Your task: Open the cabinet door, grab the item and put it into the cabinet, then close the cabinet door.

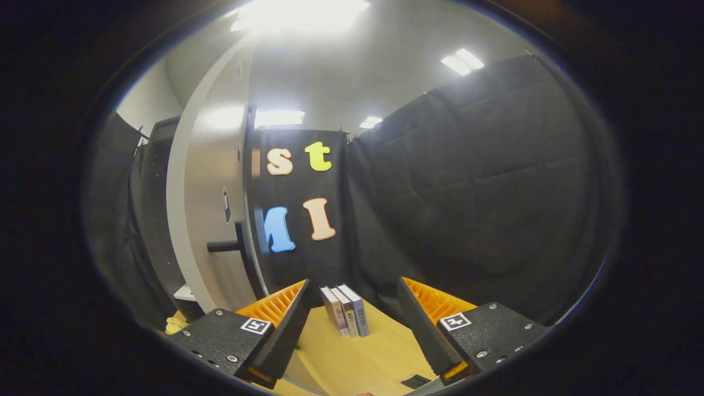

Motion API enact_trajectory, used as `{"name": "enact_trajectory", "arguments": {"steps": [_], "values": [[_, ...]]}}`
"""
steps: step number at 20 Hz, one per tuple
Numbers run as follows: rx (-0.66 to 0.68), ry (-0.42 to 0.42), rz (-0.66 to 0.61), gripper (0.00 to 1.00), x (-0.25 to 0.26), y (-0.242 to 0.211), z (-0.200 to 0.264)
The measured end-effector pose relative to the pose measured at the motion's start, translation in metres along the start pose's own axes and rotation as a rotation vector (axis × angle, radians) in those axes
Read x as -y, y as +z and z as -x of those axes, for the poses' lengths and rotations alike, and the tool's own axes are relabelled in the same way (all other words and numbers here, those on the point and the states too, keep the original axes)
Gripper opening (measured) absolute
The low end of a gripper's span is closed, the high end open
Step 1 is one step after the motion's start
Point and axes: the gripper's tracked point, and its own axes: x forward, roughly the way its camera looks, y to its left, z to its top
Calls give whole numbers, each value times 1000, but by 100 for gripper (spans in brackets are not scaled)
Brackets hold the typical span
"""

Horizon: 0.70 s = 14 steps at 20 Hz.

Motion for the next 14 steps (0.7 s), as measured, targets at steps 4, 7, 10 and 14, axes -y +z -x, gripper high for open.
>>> {"name": "enact_trajectory", "arguments": {"steps": [4, 7, 10, 14], "values": [[39, -22, 75, 91, -8, 7, 8], [33, 28, 48, 91, -35, 3, 23], [34, 87, 57, 91, -65, 2, 33], [22, 167, 20, 91, -101, -3, 42]]}}
